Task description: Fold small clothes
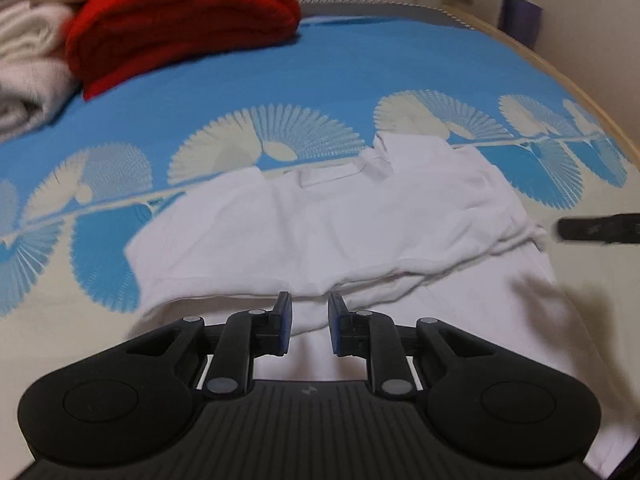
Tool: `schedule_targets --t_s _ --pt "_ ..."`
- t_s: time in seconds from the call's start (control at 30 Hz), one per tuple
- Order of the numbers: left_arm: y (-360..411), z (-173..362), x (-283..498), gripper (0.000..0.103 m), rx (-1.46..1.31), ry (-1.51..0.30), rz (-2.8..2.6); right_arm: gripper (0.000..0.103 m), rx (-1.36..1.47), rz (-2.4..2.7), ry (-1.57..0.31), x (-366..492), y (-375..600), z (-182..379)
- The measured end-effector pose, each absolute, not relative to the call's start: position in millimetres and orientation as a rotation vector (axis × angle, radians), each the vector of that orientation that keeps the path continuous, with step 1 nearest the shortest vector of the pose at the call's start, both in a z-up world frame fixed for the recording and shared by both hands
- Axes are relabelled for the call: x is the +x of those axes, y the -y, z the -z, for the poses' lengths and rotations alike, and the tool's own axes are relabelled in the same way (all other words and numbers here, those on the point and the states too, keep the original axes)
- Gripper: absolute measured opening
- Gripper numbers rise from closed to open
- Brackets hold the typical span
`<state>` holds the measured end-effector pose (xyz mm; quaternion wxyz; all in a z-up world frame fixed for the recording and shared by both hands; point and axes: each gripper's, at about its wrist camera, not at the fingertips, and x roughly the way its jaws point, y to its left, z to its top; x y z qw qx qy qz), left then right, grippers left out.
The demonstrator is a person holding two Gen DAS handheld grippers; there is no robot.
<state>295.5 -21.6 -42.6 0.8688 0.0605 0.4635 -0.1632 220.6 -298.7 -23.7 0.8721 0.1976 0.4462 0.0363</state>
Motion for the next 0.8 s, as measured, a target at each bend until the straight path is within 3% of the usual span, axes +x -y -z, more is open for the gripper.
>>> schedule_targets --t_s 0.23,0.33,0.4,0.43,0.57,0.63,0.7,0.8 --pt "20.1 62.8 304.9 0.022 0.029 -0.977 0.387 0.026 0.705 0.145 -1.064 272.6 307.9 87.0" --pt "25.4 63.8 307.8 0.027 -0.015 -0.968 0.427 0.025 0.669 0.267 -1.092 275.2 305.6 96.3" --pt "35.3 64.6 308.2 0.028 -0.027 -0.957 0.466 0.018 0.689 0.305 -1.079 274.2 307.5 98.4" --pt "41.2 64.4 307.7 0.028 -0.023 -0.949 0.484 0.002 0.704 0.311 -1.06 272.4 307.8 96.7" --pt "66.6 59.4 301.7 0.036 -0.02 -0.905 0.558 0.002 0.685 0.284 -0.959 267.0 302.1 73.6" --pt "79.0 56.3 297.5 0.05 -0.026 -0.876 0.597 0.002 0.684 0.243 -0.899 262.9 297.1 54.9" --pt "90.3 53.6 294.8 0.055 -0.027 -0.852 0.615 0.002 0.661 0.172 -0.851 261.9 290.7 35.9" --pt "98.7 48.5 294.1 0.056 -0.052 -0.805 0.601 0.002 0.632 -0.048 -0.827 259.5 277.2 16.2"
